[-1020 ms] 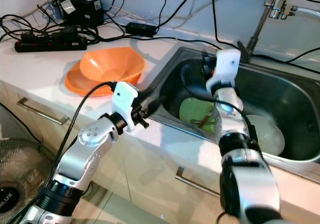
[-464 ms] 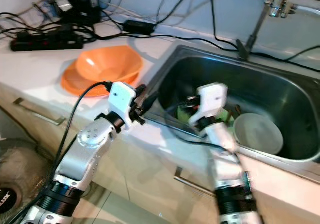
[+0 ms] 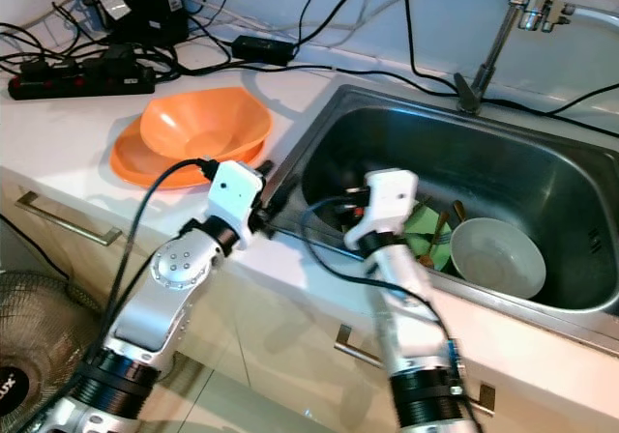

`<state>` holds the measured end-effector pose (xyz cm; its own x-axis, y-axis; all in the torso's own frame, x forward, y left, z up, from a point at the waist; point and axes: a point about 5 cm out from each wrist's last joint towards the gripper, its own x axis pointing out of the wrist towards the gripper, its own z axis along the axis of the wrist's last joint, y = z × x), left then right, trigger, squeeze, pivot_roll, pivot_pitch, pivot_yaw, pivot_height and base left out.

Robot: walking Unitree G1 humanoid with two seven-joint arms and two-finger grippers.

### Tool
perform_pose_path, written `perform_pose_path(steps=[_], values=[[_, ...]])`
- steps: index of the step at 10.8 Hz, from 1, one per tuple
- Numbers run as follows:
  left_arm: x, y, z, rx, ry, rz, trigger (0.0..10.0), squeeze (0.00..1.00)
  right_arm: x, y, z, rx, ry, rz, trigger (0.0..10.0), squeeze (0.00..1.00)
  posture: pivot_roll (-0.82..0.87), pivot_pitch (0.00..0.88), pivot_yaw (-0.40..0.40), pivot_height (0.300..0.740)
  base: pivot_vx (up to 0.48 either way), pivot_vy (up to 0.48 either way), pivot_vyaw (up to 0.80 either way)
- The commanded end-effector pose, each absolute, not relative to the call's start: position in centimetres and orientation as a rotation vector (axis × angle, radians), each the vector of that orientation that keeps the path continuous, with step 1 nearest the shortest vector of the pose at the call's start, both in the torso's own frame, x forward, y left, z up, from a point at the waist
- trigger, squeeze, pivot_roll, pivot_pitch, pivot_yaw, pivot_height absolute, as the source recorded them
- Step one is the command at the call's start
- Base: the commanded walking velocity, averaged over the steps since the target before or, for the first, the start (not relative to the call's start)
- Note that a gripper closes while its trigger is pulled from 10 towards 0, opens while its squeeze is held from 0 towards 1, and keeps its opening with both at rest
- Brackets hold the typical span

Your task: Kitchen organization

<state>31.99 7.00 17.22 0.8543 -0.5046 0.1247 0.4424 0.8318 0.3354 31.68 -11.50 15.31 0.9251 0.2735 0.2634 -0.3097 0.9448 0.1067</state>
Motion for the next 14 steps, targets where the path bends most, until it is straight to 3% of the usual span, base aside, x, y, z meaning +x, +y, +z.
perform_pose_path(steps=[1,2,3,5,6,11,14], values=[[32.2,6.9,17.9,0.34,-0.244,-0.49,10.0,0.0,31.7,-11.5,15.0,0.138,-0.228,0.295,10.0,0.0,0.1,0.074,-0.01,0.74,0.0,0.0,0.0],[32.6,7.5,19.2,0.448,-0.293,-0.455,10.0,0.54,31.6,-10.9,14.9,0.15,-0.217,0.3,10.0,0.0,0.11,0.068,-0.01,0.74,0.0,0.0,0.0],[32.7,7.6,19.7,0.49,-0.31,-0.454,10.0,1.0,31.6,-10.6,14.9,0.155,-0.216,0.301,10.0,0.0,0.11,0.068,-0.01,0.74,0.0,0.0,0.0],[33.1,8.4,20.9,0.629,-0.336,-0.428,10.0,1.0,31.5,-10.3,14.9,0.164,-0.211,0.298,10.0,0.0,0.11,0.05,-0.009,0.74,0.0,0.0,0.0],[33.3,8.9,21.3,0.703,-0.332,-0.441,10.0,0.0,31.5,-10.3,14.9,0.165,-0.209,0.301,10.0,0.0,0.11,0.049,-0.009,0.74,0.0,0.0,0.0],[32.8,11.0,20.9,0.877,-0.152,-0.563,10.0,0.0,31.6,-9.9,14.7,0.158,-0.195,0.312,10.0,0.0,0.12,0.052,-0.014,0.74,0.0,0.0,0.0],[32.9,11.6,21.2,0.93,-0.119,-0.516,10.0,0.0,31.7,-10.1,14.7,0.155,-0.191,0.311,10.0,0.0,0.13,0.053,-0.017,0.74,0.0,0.0,0.0]])
